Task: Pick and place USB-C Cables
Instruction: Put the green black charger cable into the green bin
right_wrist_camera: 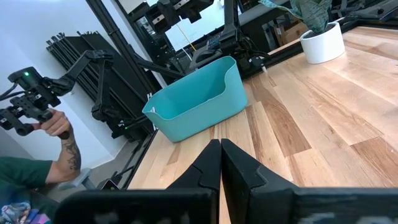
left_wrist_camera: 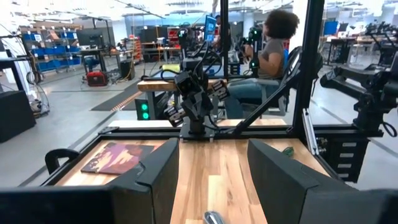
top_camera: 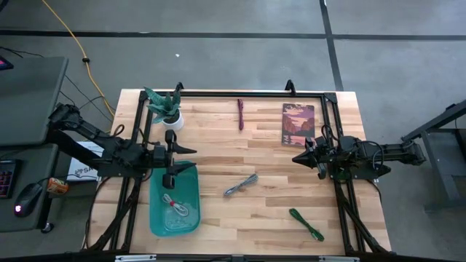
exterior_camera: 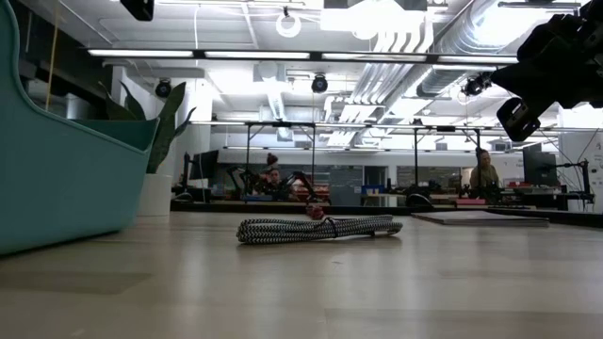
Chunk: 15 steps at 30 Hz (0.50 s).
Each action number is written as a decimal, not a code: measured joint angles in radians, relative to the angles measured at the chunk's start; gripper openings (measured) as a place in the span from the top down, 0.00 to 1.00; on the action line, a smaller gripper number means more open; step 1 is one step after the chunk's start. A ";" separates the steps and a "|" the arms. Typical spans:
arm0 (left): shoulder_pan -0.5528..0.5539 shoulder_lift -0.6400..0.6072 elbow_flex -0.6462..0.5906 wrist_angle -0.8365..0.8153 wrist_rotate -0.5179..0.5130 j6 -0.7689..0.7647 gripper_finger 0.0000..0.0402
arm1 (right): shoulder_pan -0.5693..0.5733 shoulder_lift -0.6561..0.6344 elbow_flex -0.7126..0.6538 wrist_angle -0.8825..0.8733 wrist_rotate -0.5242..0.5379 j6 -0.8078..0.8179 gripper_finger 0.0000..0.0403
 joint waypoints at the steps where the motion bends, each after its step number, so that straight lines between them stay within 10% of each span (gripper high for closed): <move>1: 0.000 0.000 0.000 0.006 0.000 0.000 0.58 | 0.000 0.000 0.000 0.000 0.000 0.000 1.00; 15: 0.000 0.000 0.000 0.005 0.000 -0.001 0.58 | 0.000 0.000 0.000 0.003 0.000 0.000 1.00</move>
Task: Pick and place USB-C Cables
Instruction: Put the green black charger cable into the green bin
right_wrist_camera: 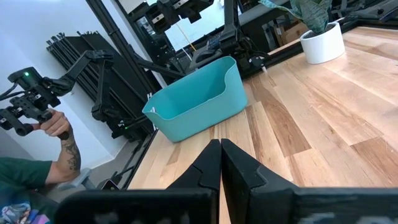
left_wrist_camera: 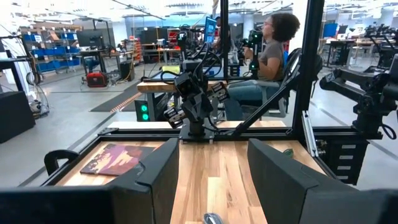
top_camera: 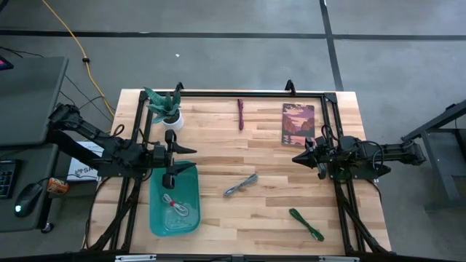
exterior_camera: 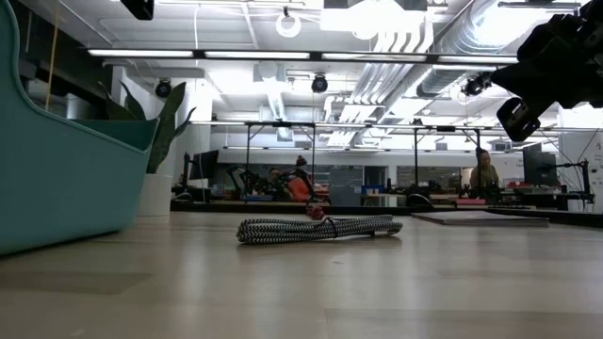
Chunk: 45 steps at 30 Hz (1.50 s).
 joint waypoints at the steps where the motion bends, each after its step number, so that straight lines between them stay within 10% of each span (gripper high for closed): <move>1: 0.000 0.000 0.000 0.000 0.000 0.000 0.58 | 0.000 0.000 -0.001 0.006 0.003 0.000 1.00; 12: 0.000 0.000 0.000 0.000 0.000 0.000 0.58 | -0.002 0.000 -0.002 0.312 0.402 -0.240 1.00; 23: 0.000 0.000 0.000 0.000 0.000 0.000 0.58 | -0.002 0.000 0.019 0.577 0.341 -0.319 1.00; 32: 0.000 0.000 0.000 0.000 0.000 0.001 0.58 | -0.002 0.115 0.335 0.241 0.397 -0.358 0.93; 45: 0.000 0.000 0.000 0.000 0.000 0.001 0.58 | -0.001 0.394 0.500 0.066 0.317 -0.264 0.57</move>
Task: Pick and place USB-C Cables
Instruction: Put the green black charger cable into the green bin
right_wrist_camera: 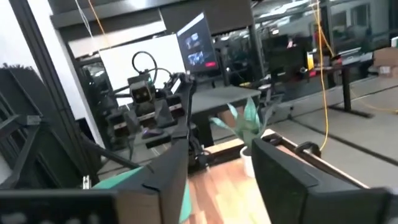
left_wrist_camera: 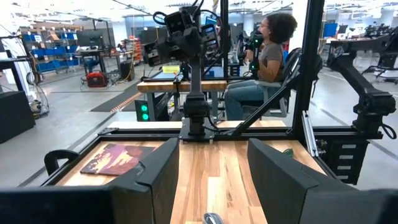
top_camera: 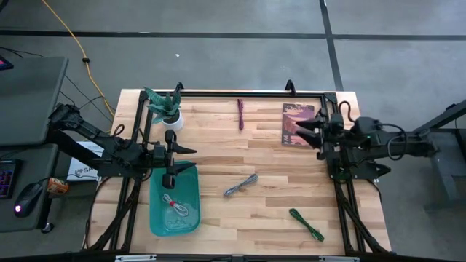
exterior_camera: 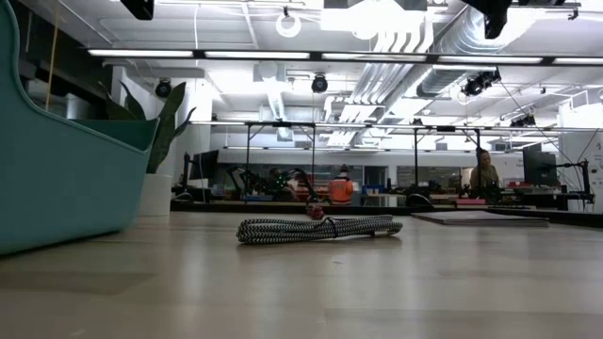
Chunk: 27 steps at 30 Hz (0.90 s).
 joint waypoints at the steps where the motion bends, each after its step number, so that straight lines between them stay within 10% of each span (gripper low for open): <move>1: 0.000 0.000 0.000 0.000 0.000 0.000 0.58 | 0.000 0.011 0.005 -0.001 0.000 0.003 0.55; 13: 0.000 0.000 0.000 0.000 0.000 0.000 0.58 | 0.028 0.190 0.117 -0.188 -0.219 0.331 0.46; 27: 0.000 0.000 0.000 0.000 0.000 0.000 0.58 | 0.435 0.583 0.249 -0.576 -0.249 0.978 0.46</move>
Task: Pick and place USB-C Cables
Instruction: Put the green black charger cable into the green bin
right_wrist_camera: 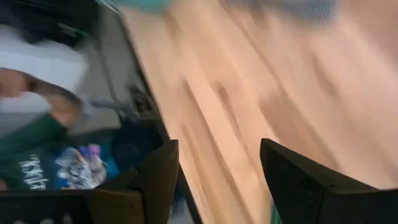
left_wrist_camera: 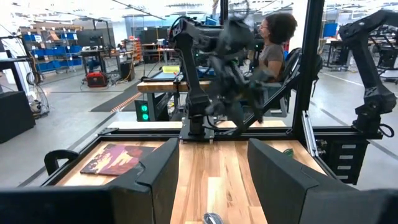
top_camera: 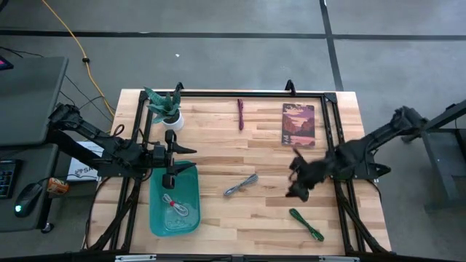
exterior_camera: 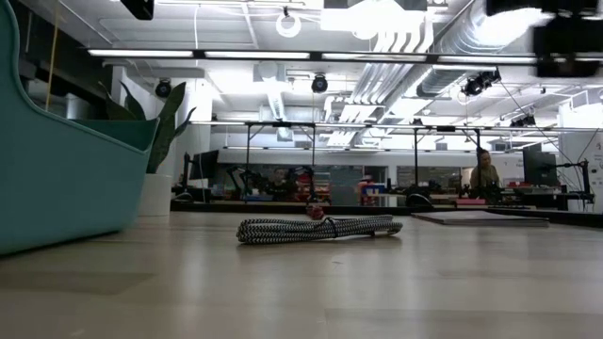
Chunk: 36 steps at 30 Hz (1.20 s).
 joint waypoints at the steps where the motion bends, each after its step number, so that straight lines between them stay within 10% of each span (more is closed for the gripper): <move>1: 0.000 0.000 0.000 0.000 0.000 0.000 0.58 | 0.031 0.024 0.006 -0.027 0.000 0.064 0.46; 15: 0.000 0.000 0.000 0.000 0.000 0.000 0.58 | 0.305 0.323 0.039 -0.208 -0.043 0.670 0.46; 36: 0.000 0.000 0.000 -0.001 0.000 -0.003 0.58 | 0.346 0.599 0.044 -0.017 -0.097 0.696 0.46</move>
